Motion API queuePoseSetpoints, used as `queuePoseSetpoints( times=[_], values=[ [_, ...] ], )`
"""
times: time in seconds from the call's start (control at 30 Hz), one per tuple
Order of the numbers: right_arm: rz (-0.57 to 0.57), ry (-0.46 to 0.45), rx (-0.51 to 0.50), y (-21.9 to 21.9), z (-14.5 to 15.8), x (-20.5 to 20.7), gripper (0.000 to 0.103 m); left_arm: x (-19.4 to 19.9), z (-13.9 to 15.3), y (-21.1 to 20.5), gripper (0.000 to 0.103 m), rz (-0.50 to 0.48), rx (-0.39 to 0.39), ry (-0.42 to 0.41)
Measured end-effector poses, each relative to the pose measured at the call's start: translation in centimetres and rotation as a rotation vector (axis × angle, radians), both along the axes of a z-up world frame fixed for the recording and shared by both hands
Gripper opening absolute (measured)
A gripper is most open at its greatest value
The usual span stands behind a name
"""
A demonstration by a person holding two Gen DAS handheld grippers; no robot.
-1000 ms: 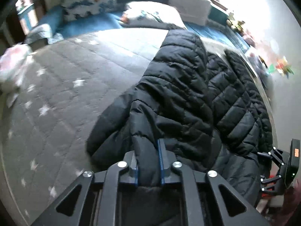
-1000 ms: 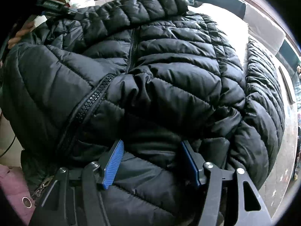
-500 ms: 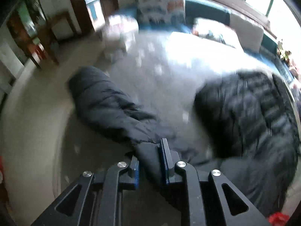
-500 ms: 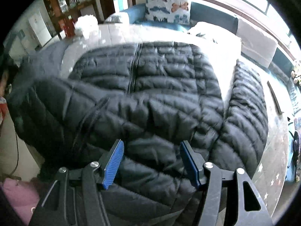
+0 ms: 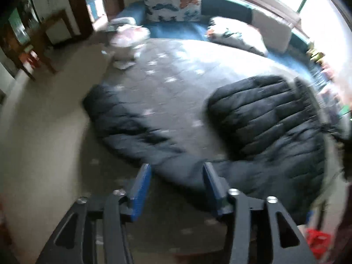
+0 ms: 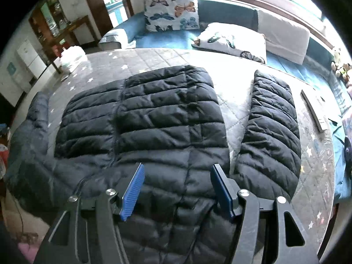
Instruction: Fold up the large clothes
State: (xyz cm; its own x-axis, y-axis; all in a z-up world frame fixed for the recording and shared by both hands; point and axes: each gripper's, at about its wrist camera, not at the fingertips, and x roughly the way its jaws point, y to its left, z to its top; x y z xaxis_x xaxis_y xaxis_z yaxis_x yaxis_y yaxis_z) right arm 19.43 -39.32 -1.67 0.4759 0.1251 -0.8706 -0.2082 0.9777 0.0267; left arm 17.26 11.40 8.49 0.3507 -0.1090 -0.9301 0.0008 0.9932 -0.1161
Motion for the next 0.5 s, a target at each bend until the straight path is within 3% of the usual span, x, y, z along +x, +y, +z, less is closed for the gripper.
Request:
queuePoseSetpoints(
  times=[0.03,0.1,0.33,0.5],
  values=[
    [-0.005,0.009,0.001,-0.1,-0.3,0.5,0.068,0.5,-0.1,-0.6,0.072,-0.007,-0.047,0.003],
    [-0.019,0.033,0.002,-0.4,-1.0,2.1,0.068,2.2,-1.3,-2.9,0.072,-0.020,-0.137,0.050],
    [-0.059,0.076,0.015,-1.9,-2.5,6.2,0.068,9.7,-6.3,-9.9,0.072,-0.071,-0.269,0.186],
    [-0.071,0.139,0.003,-3.3,-4.8,7.9,0.068,14.3,-12.0,-12.6,0.072,-0.052,-0.234,0.264]
  ],
)
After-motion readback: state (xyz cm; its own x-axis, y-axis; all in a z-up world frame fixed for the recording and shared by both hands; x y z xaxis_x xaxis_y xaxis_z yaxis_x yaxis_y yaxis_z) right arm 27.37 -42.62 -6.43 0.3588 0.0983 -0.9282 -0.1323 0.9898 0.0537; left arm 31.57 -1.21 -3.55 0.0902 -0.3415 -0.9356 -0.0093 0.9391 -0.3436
